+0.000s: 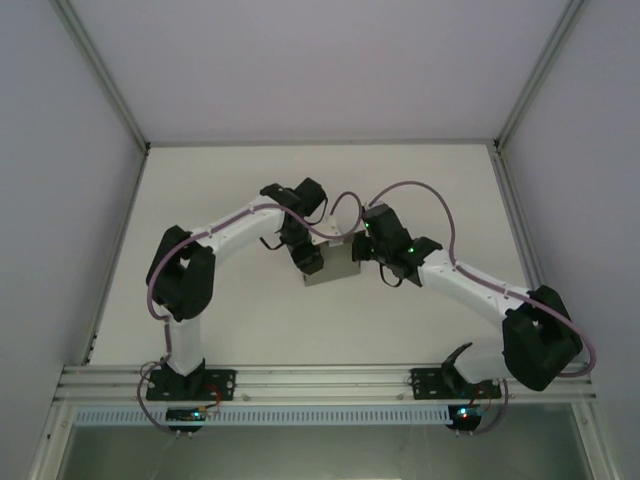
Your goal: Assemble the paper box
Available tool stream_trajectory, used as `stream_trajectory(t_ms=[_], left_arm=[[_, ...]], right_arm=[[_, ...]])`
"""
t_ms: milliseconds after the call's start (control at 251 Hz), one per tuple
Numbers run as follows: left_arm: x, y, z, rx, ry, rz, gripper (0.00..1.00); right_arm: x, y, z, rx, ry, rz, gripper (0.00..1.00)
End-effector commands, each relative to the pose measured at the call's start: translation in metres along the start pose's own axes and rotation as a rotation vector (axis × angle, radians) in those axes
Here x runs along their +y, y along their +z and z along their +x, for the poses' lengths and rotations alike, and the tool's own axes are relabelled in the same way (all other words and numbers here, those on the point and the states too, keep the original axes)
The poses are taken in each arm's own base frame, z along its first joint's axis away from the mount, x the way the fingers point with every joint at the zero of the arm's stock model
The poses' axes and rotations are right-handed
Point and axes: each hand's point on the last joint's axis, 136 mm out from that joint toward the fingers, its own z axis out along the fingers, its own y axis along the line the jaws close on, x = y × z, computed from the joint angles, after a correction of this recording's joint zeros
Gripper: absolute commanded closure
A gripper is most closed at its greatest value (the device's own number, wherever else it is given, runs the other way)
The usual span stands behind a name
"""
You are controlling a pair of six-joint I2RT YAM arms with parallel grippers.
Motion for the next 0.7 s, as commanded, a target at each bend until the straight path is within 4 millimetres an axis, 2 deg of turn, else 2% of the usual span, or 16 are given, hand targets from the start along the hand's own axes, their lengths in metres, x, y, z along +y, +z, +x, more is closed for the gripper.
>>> stream_trajectory(t_ms=[0, 96, 208, 279, 387, 467, 491, 499, 694], left_arm=[[0.009, 0.0, -0.013, -0.042, 0.017, -0.047, 0.57], [0.009, -0.001, -0.015, -0.051, 0.01, -0.05, 0.57], [0.01, -0.003, -0.017, -0.061, 0.007, -0.057, 0.56], [0.01, -0.007, -0.019, -0.072, 0.003, -0.065, 0.52], [0.01, -0.019, -0.027, -0.11, -0.001, -0.081, 0.4], [0.01, -0.029, -0.032, -0.145, -0.005, -0.094, 0.2], [0.009, -0.032, -0.033, -0.153, -0.007, -0.098, 0.03], [0.009, -0.033, -0.034, -0.159, -0.007, -0.1, 0.0], [0.011, -0.054, -0.03, -0.205, -0.077, -0.172, 0.0]], right_arm=[[-0.02, 0.014, 0.055, 0.106, -0.018, 0.028, 1.0], [-0.035, 0.019, 0.064, 0.034, -0.008, 0.065, 1.0], [-0.043, 0.02, 0.081, 0.003, -0.035, 0.084, 1.0], [-0.047, 0.017, 0.084, 0.007, -0.033, 0.096, 1.0], [-0.047, 0.009, 0.08, 0.002, -0.032, 0.121, 1.0], [-0.047, 0.004, 0.072, 0.015, 0.001, 0.152, 1.0], [-0.048, 0.003, 0.072, 0.028, 0.011, 0.166, 1.0], [-0.049, 0.002, 0.072, 0.032, 0.017, 0.172, 1.0], [-0.039, -0.006, 0.071, 0.126, 0.002, 0.235, 1.0]])
